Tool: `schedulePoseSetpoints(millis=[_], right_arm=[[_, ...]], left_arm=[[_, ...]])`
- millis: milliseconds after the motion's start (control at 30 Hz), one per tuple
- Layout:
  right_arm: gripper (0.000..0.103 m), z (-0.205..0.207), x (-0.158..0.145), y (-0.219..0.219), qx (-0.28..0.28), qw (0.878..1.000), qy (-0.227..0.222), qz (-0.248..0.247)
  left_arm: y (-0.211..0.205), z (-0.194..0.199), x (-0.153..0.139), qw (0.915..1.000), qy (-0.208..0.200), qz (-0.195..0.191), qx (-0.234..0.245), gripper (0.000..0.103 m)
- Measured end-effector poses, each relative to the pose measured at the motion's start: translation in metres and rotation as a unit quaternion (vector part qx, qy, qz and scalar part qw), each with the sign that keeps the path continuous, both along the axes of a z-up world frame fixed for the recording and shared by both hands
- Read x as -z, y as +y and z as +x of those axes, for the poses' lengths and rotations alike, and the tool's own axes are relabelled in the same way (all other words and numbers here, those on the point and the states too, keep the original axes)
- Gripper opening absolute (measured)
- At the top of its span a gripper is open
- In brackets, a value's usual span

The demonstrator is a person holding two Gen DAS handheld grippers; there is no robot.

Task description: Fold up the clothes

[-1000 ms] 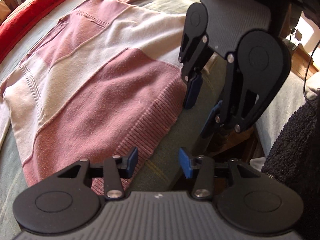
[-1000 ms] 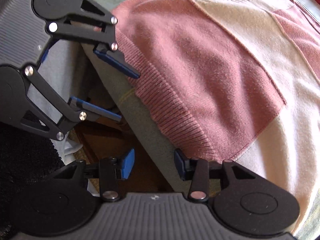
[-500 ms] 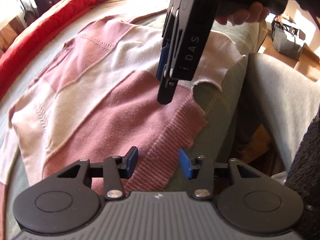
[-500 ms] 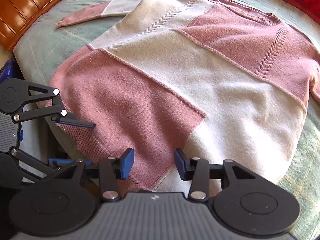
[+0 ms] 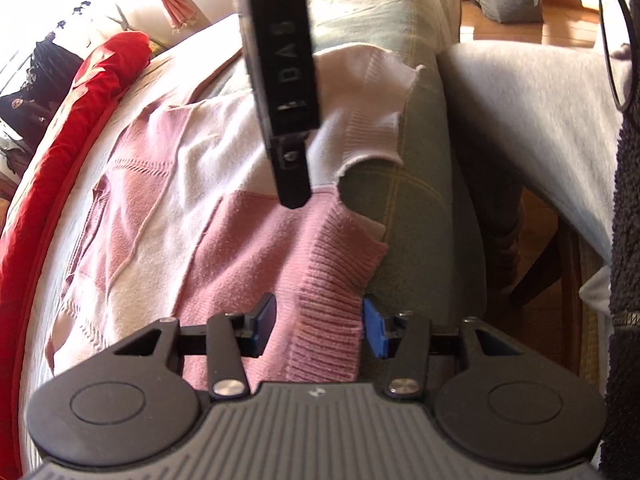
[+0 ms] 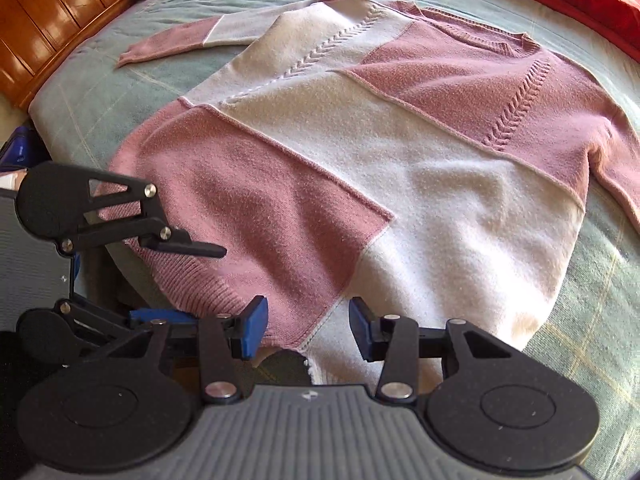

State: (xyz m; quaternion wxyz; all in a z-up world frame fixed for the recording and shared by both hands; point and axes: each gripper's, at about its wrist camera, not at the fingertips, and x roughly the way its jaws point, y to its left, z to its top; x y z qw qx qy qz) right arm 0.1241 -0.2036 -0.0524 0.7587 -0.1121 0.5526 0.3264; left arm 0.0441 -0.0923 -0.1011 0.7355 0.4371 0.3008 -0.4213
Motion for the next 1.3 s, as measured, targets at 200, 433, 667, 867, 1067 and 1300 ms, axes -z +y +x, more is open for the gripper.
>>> schedulePoseSetpoints(millis=[200,433,667,867,1067,1300], right_arm=[[0.05,-0.013,-0.006,-0.001,-0.033,0.999,-0.005,0.005],[0.049,-0.044,0.006,0.034,-0.143,0.989,-0.021,0.017],[0.048,-0.048,0.031,0.075,-0.23,0.967,-0.083,-0.066],[0.01,-0.034,0.032,0.079,-0.243,0.963,-0.065,-0.095],[0.008,-0.013,0.016,0.062,-0.195,0.98,-0.018,-0.047],[0.007,-0.004,-0.005,0.045,-0.166,0.986,0.006,-0.007]], left_arm=[[0.016,0.046,-0.017,0.994,0.044,-0.049,-0.087,0.047],[0.032,0.072,-0.02,0.98,0.103,-0.084,-0.148,0.047],[0.042,0.074,-0.029,0.9773,0.098,-0.081,-0.17,0.047],[0.062,0.039,-0.061,0.9772,0.102,-0.121,-0.141,0.046],[0.037,0.009,-0.036,0.9834,0.126,-0.109,-0.073,0.046],[0.005,0.011,0.015,0.9967,0.019,-0.022,-0.076,0.045]])
